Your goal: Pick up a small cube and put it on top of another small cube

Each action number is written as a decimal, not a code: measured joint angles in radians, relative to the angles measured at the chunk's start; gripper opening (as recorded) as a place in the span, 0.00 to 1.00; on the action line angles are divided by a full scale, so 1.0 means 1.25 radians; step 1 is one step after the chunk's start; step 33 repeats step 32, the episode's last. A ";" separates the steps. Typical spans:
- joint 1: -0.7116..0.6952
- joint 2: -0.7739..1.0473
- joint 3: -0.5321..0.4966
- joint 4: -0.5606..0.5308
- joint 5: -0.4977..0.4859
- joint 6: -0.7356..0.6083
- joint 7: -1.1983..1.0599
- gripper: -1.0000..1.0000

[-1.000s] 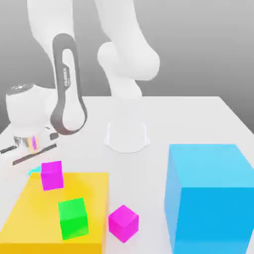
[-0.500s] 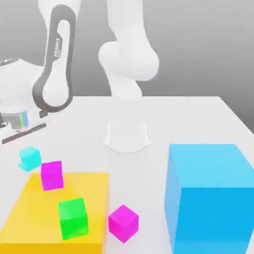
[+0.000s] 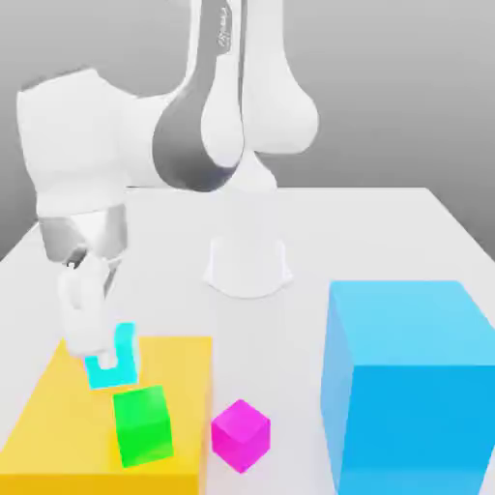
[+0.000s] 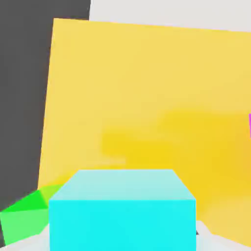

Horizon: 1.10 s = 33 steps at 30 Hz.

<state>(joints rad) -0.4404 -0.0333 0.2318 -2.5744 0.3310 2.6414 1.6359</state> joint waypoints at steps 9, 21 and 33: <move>0.058 0.009 0.035 -0.033 -0.135 -0.014 0.280 0.00; 0.101 0.127 0.033 -0.047 -0.343 0.093 0.567 0.00; 0.110 0.134 0.024 -0.047 -0.346 0.098 0.570 1.00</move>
